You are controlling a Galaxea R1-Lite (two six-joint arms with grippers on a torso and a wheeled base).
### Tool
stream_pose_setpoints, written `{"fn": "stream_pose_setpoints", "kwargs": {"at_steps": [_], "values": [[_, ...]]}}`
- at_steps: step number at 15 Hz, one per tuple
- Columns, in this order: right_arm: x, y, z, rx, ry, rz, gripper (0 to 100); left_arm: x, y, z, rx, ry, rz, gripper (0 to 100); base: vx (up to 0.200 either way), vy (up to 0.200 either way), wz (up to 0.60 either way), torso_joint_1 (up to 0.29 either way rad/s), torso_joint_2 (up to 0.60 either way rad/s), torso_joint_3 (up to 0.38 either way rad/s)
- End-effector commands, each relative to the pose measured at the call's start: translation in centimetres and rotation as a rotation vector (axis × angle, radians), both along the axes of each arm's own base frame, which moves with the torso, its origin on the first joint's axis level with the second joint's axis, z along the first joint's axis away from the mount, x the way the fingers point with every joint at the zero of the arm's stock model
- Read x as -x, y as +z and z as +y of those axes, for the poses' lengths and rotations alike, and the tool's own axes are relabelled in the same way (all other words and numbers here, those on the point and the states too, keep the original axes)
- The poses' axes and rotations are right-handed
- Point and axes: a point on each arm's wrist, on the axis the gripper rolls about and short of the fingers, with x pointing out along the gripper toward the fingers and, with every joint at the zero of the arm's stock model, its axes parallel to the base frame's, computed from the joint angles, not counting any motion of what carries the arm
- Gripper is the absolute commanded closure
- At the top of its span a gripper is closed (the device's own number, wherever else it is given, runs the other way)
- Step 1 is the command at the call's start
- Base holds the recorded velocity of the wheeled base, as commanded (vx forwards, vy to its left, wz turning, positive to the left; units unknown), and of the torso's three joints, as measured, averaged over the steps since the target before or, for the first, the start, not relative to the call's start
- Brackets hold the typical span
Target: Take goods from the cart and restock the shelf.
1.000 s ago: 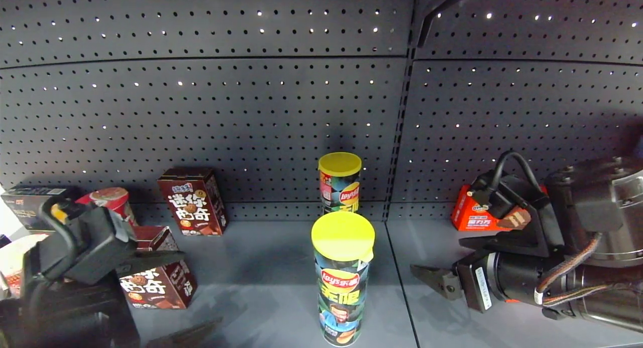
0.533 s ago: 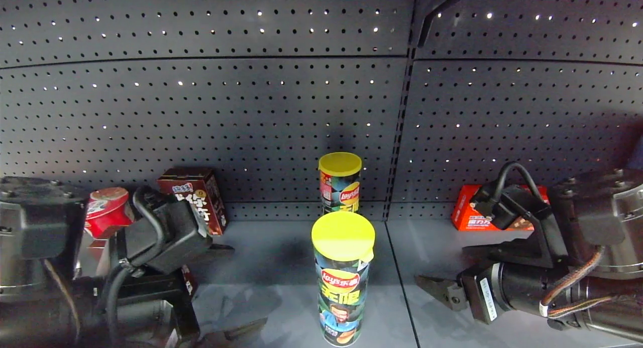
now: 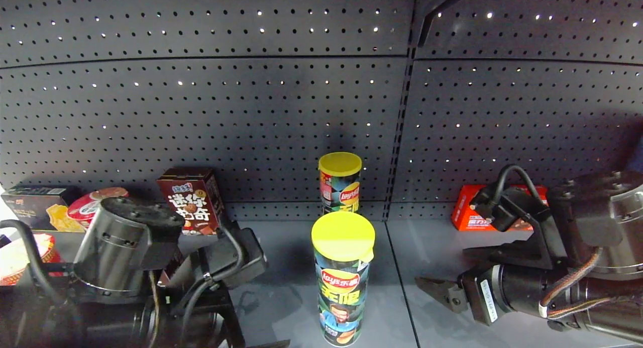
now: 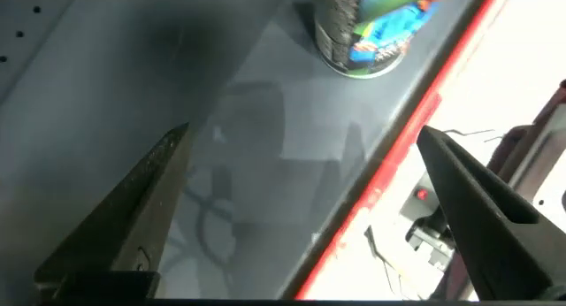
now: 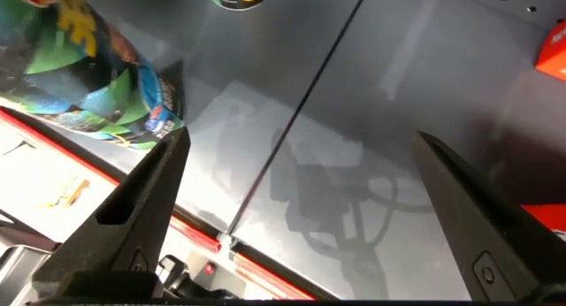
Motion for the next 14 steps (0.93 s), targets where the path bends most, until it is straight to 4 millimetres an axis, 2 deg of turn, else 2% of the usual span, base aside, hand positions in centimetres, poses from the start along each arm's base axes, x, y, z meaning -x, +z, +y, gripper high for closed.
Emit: {"fn": "stream_pose_setpoints", "kwargs": {"at_steps": [1,6,14], "values": [[-0.1,-0.1,-0.1,-0.001,0.0,0.007,0,-1.2,-0.8,-0.9,-0.024,0.002,0.027,0,0.0,0.0,0.0,0.0,0.0,0.0],[-0.4,-0.2,0.2,0.001,0.005,0.01,0,-3.1,-1.1,-2.5,-0.036,0.002,0.036,0,0.0,0.0,0.0,0.0,0.0,0.0],[-0.2,-0.2,0.0,0.0,0.005,0.011,0,-4.0,-2.0,-3.4,-0.059,0.018,0.056,0,0.0,0.0,0.0,0.0,0.0,0.0]]}}
